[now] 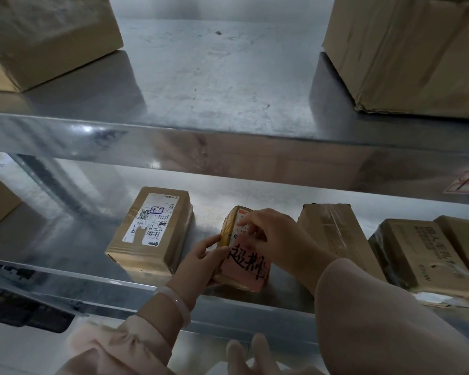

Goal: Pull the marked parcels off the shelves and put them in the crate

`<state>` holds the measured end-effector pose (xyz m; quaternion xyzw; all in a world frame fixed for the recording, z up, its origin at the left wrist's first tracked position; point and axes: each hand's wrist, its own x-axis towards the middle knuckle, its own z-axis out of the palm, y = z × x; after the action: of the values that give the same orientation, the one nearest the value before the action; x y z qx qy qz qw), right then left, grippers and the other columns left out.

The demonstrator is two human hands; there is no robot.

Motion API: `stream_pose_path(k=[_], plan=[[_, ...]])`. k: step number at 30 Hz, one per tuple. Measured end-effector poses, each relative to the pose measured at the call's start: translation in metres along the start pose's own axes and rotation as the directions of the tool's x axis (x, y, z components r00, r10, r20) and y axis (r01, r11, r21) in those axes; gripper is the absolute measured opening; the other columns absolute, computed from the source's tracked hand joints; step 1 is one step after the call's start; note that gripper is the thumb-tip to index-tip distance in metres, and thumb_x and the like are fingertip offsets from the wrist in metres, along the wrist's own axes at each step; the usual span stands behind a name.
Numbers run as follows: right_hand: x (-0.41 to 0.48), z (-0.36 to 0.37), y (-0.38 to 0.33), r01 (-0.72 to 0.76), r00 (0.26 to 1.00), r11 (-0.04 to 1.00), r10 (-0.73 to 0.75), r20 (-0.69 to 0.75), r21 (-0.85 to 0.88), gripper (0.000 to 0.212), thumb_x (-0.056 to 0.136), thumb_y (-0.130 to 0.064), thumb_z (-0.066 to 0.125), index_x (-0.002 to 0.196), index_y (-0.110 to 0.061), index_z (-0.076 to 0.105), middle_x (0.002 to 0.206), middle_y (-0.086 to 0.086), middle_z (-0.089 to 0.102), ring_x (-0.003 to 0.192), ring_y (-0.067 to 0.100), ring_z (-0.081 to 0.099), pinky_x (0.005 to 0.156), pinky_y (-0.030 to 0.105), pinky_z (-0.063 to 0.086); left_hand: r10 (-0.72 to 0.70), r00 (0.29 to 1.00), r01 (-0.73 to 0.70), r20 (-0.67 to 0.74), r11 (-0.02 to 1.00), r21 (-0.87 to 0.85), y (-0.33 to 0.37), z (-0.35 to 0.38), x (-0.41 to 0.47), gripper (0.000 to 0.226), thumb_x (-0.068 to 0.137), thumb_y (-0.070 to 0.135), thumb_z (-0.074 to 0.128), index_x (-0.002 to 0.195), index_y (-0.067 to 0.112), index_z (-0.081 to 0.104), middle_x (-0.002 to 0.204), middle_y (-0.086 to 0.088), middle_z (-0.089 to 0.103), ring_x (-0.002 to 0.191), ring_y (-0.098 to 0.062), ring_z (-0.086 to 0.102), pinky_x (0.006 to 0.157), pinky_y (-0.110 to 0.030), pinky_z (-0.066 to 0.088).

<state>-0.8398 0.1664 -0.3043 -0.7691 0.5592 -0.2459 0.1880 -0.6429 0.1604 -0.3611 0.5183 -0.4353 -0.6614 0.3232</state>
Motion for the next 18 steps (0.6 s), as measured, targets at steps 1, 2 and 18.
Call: stream_pose_path(k=[1,2,18], plan=[[0.000,0.000,0.001,0.003,1.000,1.000,-0.003,0.001,0.001,0.027,0.089,-0.025,0.068,0.115,-0.027,0.062,0.098,-0.010,0.059,0.082,0.006,0.058,0.072,0.016,0.052,-0.005,1.000,0.005,0.000,1.000,0.007,-0.001,-0.001,0.000,0.040,0.091,0.025,0.062,0.131,0.025,0.055,0.102,-0.009,0.073,0.092,-0.026,0.072,0.083,-0.051,0.058],[-0.001,-0.001,0.001,0.009,1.000,1.000,-0.009,0.000,0.002,0.027,0.088,-0.026,0.068,0.114,-0.027,0.062,0.097,-0.010,0.059,0.082,0.006,0.059,0.071,0.016,0.052,-0.011,1.000,0.011,0.000,1.000,0.013,-0.001,-0.002,0.000,0.039,0.091,0.025,0.062,0.130,0.025,0.056,0.102,-0.009,0.073,0.093,-0.026,0.072,0.083,-0.052,0.058],[-0.011,0.027,0.008,-0.456,0.838,0.720,0.545,-0.020,0.524,0.106,0.060,-0.057,0.076,0.147,-0.032,0.021,0.150,0.005,0.032,0.129,0.021,0.040,0.098,0.039,0.049,-0.051,0.999,0.052,0.012,0.990,-0.133,-0.002,0.001,-0.004,0.030,0.090,0.021,0.059,0.119,0.027,0.061,0.106,-0.017,0.071,0.093,-0.031,0.071,0.069,-0.039,0.057]])
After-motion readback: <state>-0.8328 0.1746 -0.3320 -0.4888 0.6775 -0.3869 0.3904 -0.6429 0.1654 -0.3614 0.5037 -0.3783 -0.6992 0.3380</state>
